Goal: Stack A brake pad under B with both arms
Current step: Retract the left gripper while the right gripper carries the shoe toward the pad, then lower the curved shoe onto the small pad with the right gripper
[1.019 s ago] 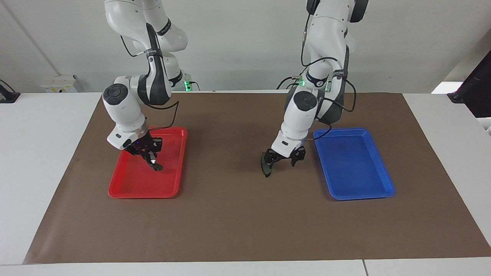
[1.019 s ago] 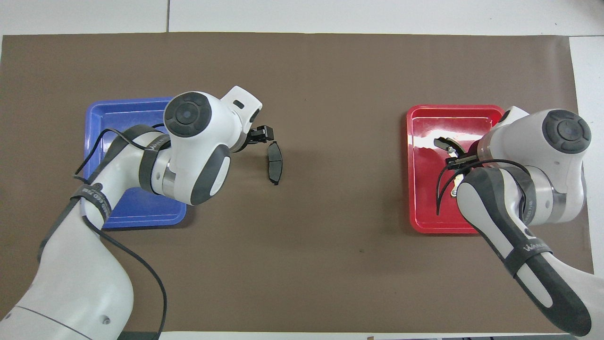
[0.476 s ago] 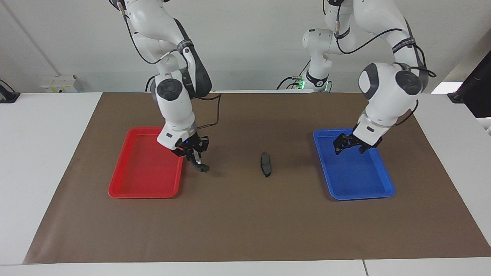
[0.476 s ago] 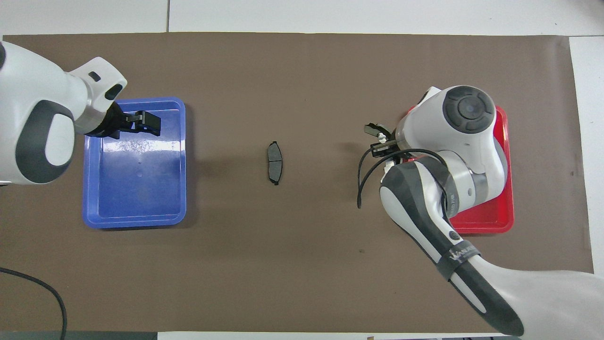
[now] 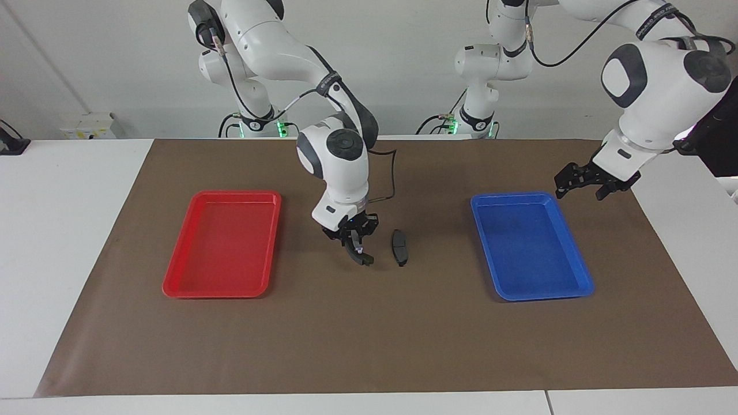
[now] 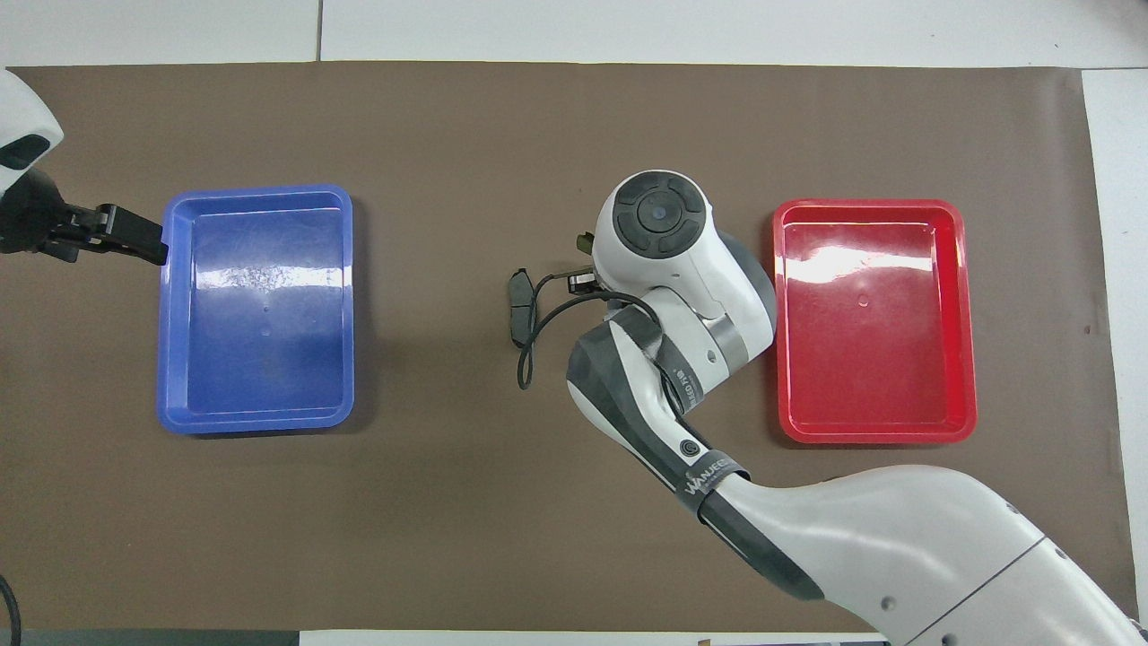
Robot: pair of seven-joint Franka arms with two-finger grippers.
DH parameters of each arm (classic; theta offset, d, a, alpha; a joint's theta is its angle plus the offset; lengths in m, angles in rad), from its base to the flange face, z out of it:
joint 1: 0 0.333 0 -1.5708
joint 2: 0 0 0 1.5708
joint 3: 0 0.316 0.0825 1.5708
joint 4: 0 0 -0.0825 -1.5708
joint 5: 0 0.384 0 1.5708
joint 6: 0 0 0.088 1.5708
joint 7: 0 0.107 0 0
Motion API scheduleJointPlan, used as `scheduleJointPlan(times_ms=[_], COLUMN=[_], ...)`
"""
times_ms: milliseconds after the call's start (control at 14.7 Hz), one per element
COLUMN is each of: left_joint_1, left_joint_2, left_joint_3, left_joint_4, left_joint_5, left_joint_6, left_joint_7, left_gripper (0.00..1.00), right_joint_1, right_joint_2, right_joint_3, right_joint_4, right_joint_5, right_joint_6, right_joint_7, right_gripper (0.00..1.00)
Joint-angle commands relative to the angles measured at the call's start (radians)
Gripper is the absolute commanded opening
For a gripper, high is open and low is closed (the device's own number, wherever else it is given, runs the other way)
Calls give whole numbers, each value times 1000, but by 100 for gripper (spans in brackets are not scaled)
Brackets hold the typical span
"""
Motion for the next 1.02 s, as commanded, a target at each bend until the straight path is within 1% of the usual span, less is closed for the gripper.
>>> scheduleJointPlan(times_ms=[0,136,204,340,544,680,951], left_joint_1=[3,3,3,2,-10,-12,-1], left_joint_2=[-13,-13,-13,-39,-51,-51,-51], left_joint_3=[31,63,78,100,97,97,98], left_joint_4=[69,120,121,112,89,85,85], left_joint_5=[19,19,17,12,14,12,12], left_joint_6=[-107,-165,-173,-169,-167,-163,-164], left_joint_7=[47,87,107,133,127,127,127], left_gripper=[100,100,100,100,100,100,100], right_joint_1=[26,44,47,79,95,96,96], right_joint_2=[29,31,29,43,68,77,80], right_joint_3=[6,6,6,4,4,4,4], right_joint_4=[46,46,46,46,46,46,46], right_joint_5=[-15,-20,-17,-15,-25,-40,-46], right_joint_6=[23,27,40,63,72,75,124], right_joint_7=[93,159,162,182,199,201,201], right_gripper=[0,0,0,0,0,0,0])
